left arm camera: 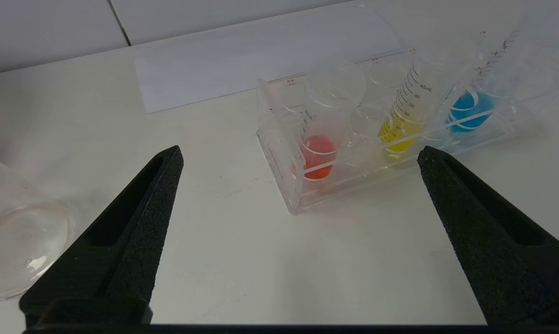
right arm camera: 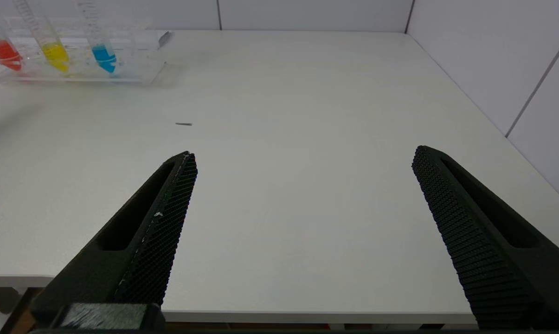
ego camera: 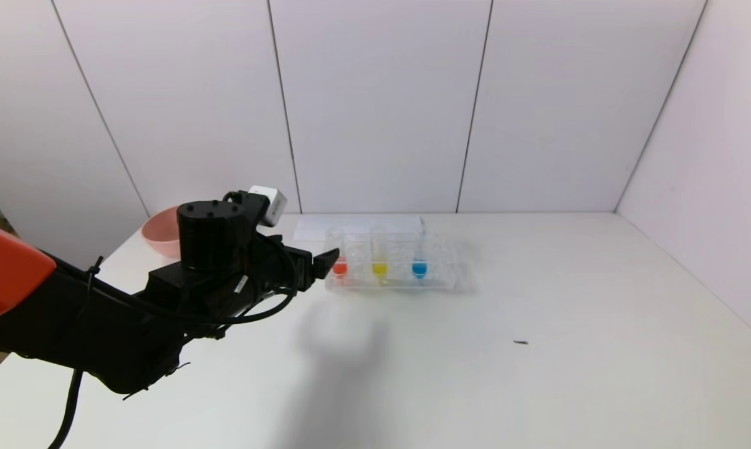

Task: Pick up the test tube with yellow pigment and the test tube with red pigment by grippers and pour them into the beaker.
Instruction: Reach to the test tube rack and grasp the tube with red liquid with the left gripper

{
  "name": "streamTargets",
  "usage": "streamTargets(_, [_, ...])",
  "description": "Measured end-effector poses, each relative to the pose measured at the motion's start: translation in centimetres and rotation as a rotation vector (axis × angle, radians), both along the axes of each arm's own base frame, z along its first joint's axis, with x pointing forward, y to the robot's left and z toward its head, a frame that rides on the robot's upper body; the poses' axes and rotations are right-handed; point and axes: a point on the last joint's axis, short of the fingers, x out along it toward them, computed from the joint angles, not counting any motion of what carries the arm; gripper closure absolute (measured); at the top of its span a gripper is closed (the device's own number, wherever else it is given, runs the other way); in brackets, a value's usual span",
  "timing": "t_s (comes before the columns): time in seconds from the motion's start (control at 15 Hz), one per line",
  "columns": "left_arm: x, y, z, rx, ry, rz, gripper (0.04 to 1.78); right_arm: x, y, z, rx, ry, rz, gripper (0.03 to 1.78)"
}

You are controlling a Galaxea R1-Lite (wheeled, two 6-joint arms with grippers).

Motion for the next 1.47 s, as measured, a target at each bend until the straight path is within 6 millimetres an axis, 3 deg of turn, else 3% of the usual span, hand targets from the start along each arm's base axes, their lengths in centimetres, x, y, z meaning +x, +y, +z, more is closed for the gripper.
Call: streamTargets(1.47, [5.2,-2.5,-2.7,0.001,-0.012,0.037,0.05,0.0,0.0,0.0,0.0,0.0,0.0,0.11])
